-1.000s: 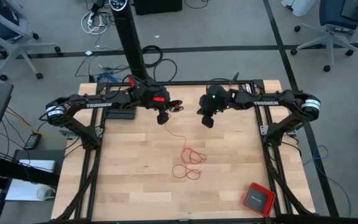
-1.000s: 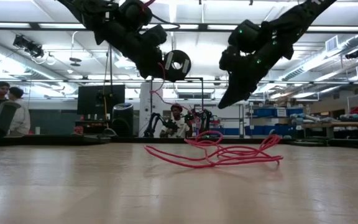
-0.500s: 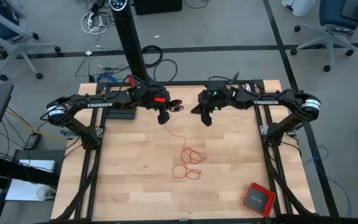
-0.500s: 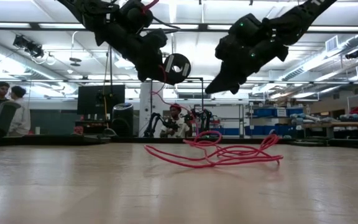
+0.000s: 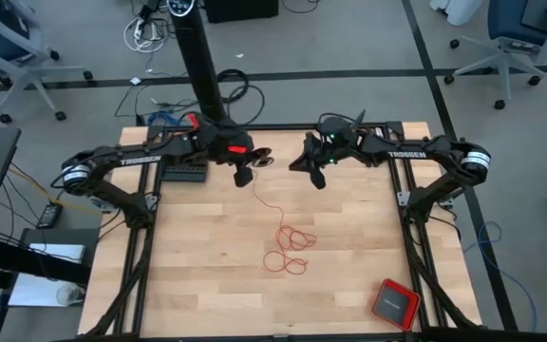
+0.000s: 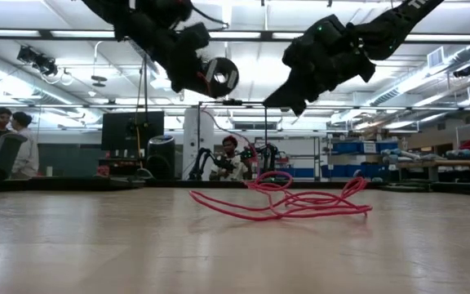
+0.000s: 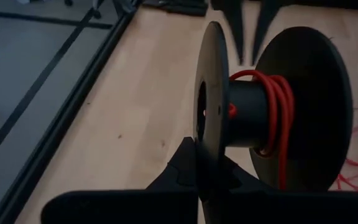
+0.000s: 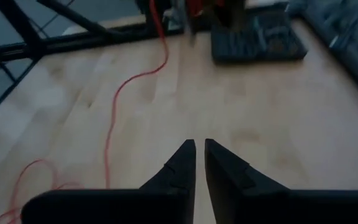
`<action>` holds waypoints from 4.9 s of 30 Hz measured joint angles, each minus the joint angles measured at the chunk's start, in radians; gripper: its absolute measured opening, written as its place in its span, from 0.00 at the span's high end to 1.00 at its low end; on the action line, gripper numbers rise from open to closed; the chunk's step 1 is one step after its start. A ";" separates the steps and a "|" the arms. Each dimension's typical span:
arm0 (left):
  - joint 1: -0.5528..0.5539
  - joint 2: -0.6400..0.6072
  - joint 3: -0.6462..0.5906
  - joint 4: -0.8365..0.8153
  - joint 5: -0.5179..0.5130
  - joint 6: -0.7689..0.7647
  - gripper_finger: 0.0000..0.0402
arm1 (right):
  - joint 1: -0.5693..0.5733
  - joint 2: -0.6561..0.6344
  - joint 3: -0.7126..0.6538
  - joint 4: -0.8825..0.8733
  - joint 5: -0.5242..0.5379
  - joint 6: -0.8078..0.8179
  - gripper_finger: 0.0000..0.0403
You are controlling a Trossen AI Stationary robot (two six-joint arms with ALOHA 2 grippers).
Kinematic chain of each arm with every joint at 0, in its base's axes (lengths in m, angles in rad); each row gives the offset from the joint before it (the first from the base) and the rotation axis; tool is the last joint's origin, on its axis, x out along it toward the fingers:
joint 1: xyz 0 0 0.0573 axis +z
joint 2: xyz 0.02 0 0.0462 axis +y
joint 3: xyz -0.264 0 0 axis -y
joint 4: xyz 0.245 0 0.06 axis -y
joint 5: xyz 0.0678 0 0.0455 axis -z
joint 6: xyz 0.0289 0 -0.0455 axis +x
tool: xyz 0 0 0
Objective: Coil cords
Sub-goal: Coil the red wire onto the spool
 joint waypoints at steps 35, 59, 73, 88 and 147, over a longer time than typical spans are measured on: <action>-0.020 -0.091 -0.204 0.406 0.014 0.000 1.00 | 0.156 0.000 0.001 0.392 0.204 -0.044 0.75; -0.031 -0.036 -0.223 0.609 0.044 -0.044 1.00 | 0.173 0.008 0.000 0.467 0.275 -0.059 0.98; -0.031 -0.046 -0.223 0.536 -0.068 -0.006 0.77 | 0.158 0.008 0.000 0.404 0.291 -0.045 1.00; 0.010 -0.106 -0.223 0.450 -0.137 0.001 0.62 | 0.082 0.002 0.000 0.261 0.233 -0.046 1.00; -0.006 -0.048 -0.223 0.501 0.026 0.069 0.62 | 0.103 0.006 0.000 0.261 0.161 -0.095 1.00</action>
